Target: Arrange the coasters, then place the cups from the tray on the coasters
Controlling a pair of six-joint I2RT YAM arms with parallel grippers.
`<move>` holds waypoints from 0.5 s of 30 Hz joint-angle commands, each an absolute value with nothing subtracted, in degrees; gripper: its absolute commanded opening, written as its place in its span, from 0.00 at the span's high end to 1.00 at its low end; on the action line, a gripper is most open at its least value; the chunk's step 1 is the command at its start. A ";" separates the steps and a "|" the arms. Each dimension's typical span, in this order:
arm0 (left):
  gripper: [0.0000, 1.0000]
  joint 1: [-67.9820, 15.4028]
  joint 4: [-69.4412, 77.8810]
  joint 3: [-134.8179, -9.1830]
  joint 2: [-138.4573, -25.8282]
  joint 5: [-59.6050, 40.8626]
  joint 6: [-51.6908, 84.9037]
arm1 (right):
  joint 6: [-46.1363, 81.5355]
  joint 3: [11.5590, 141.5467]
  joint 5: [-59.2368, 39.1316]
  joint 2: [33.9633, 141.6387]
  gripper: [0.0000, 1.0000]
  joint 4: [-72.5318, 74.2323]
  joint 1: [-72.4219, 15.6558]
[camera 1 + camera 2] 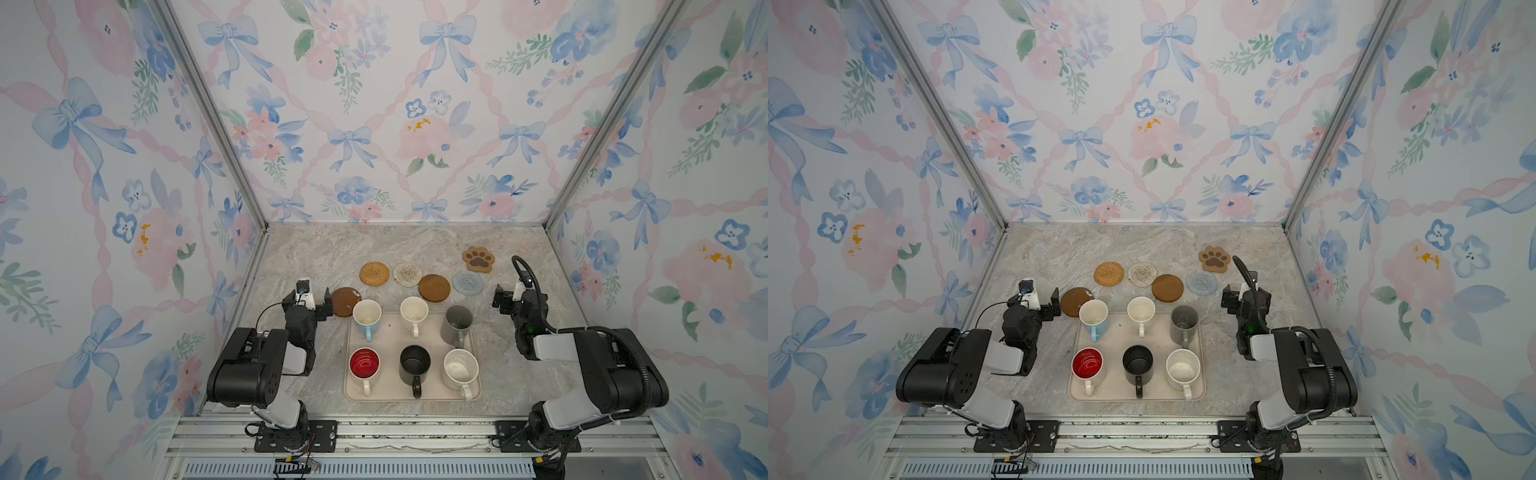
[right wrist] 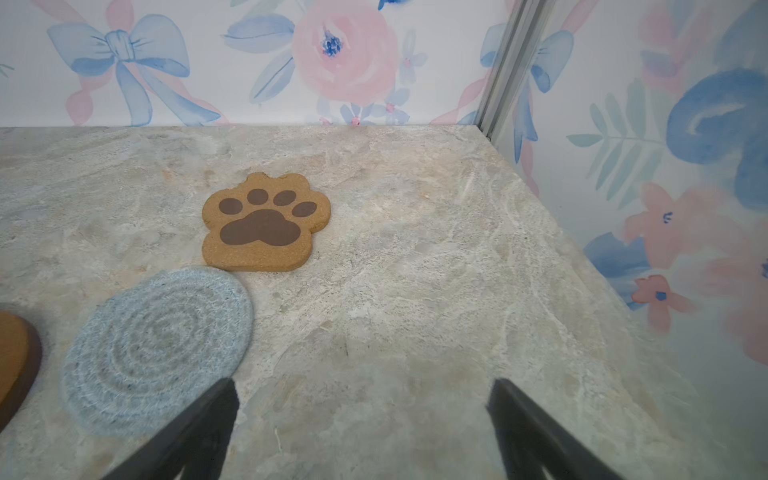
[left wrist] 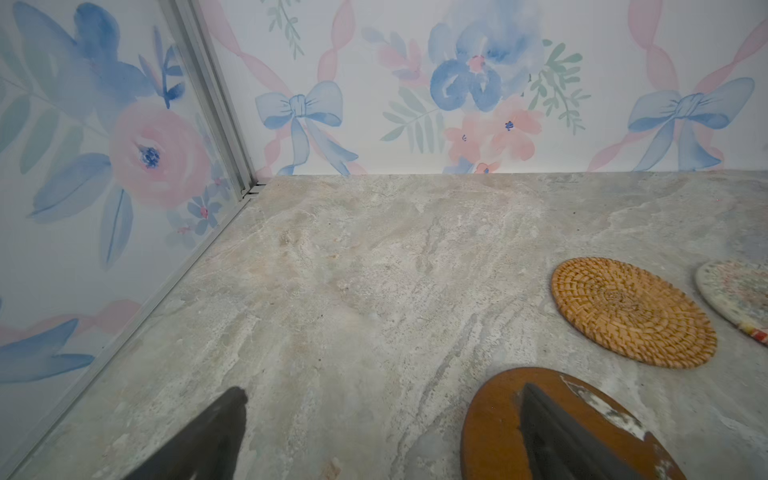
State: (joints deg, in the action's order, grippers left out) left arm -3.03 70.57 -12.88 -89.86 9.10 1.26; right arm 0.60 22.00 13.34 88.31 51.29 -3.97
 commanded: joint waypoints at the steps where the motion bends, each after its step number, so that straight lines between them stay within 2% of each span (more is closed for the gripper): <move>1: 0.02 -2.99 70.75 -13.55 -90.26 8.48 0.79 | 0.64 22.06 13.97 88.72 0.03 52.82 -4.47; 15: 0.02 -2.99 70.69 -13.59 -90.35 8.51 0.79 | 0.73 22.06 13.71 88.70 0.03 52.73 -4.34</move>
